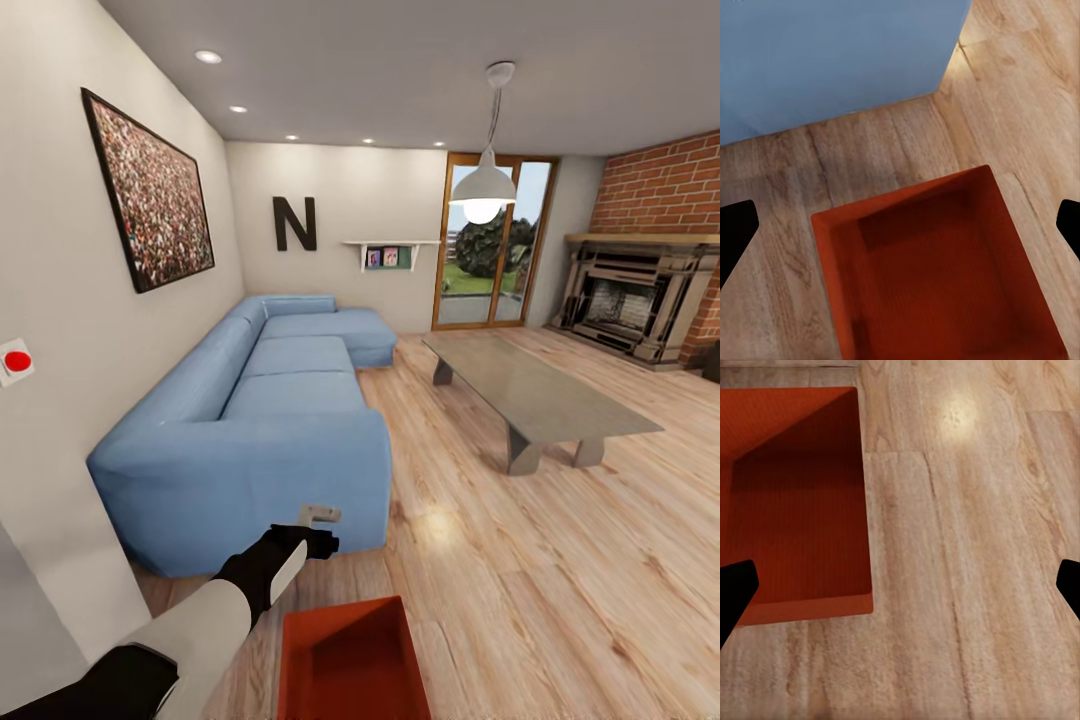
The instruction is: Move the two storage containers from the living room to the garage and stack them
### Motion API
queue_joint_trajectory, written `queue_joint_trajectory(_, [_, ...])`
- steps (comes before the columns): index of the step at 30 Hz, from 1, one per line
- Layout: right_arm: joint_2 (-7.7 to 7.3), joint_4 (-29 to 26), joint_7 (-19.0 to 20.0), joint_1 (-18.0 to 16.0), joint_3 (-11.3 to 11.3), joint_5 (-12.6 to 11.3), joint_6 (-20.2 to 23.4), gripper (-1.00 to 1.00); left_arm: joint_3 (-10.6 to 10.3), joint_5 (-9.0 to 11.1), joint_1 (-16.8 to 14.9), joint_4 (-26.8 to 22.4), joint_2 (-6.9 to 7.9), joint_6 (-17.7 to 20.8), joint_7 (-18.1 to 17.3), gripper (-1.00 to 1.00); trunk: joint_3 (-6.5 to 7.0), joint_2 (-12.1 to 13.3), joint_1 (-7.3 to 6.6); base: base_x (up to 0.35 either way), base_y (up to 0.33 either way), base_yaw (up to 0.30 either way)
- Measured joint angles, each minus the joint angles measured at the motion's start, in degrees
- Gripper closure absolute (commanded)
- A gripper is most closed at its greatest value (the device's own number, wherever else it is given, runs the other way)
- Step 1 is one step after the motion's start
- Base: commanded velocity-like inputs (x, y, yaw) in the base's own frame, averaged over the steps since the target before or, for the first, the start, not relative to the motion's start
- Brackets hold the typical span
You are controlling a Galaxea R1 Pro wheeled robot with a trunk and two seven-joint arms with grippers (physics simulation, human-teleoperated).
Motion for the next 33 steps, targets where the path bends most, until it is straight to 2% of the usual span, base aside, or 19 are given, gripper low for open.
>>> queue_joint_trajectory(2, [0.0,0.0,0.0,0.0,-0.02,0.0,0.0,-1.0,0.02,-0.01,0.0,0.17,0.0,-0.68,0.0,-1.0,-0.18,0.0,0.0,0.0,0.0,0.0])
queue_joint_trajectory(6, [0.0,0.0,-0.01,0.0,-0.08,-0.05,0.02,-1.0,0.07,-0.08,-0.01,1.81,0.0,-4.63,0.03,-1.0,-0.55,0.0,0.0,0.0,0.0,0.0])
queue_joint_trajectory(9, [0.0,0.0,-0.01,0.0,-0.09,-0.08,0.01,-1.0,0.08,-0.1,-0.01,2.32,0.0,-5.7,0.04,-1.0,-0.83,0.0,0.0,0.0,0.0,0.0])
queue_joint_trajectory(24, [0.0,0.0,-0.01,0.0,-0.09,-0.09,0.01,-1.0,0.06,-0.07,0.01,2.45,0.0,-5.99,0.04,-1.0,-2.22,0.0,-0.01,0.03,0.0,0.0])
queue_joint_trajectory(33, [0.0,-0.01,-0.02,0.0,-0.09,-0.08,0.01,-1.0,0.01,-0.07,0.0,2.45,0.0,-5.89,0.03,-1.0,-3.05,-0.01,-0.03,0.277,-0.038,0.0])
